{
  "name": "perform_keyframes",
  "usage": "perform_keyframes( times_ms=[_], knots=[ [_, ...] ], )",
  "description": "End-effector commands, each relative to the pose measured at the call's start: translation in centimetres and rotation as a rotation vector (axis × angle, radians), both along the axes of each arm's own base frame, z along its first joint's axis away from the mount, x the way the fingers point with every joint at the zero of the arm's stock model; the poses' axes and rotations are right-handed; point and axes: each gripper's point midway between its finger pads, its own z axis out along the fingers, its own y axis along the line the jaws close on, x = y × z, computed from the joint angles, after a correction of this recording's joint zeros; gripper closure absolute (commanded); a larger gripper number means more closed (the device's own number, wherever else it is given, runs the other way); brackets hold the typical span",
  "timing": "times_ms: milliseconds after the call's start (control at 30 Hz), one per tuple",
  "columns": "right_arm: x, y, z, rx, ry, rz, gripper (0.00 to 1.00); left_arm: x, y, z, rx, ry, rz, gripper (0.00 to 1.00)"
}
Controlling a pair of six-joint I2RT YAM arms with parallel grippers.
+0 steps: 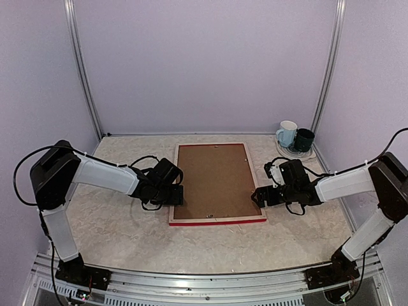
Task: Put the photo into the frame
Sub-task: Press the fastener onto the backboard.
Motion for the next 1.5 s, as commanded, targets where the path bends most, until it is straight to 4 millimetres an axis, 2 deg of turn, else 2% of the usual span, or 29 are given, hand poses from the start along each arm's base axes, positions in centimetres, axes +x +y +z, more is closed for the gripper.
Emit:
perform_keyframes(
  times_ms=[0,400,833,1467],
  knots=[
    [0.4,0.1,-0.1,-0.002,0.008,-0.005,0.03,-1.3,0.6,-1.0,0.044,0.036,-0.03,0.32],
    [0.4,0.0,-0.4,-0.012,0.014,-0.011,0.03,-2.4,0.1,-1.5,0.022,0.073,-0.076,0.36],
    [0.4,-0.1,-0.4,-0.013,0.014,-0.01,0.03,-2.5,1.3,-1.8,0.044,0.079,-0.058,0.39],
    [0.4,0.0,-0.6,-0.015,0.021,-0.005,0.03,-2.4,2.4,-1.9,0.041,0.072,-0.03,0.51]
  ],
)
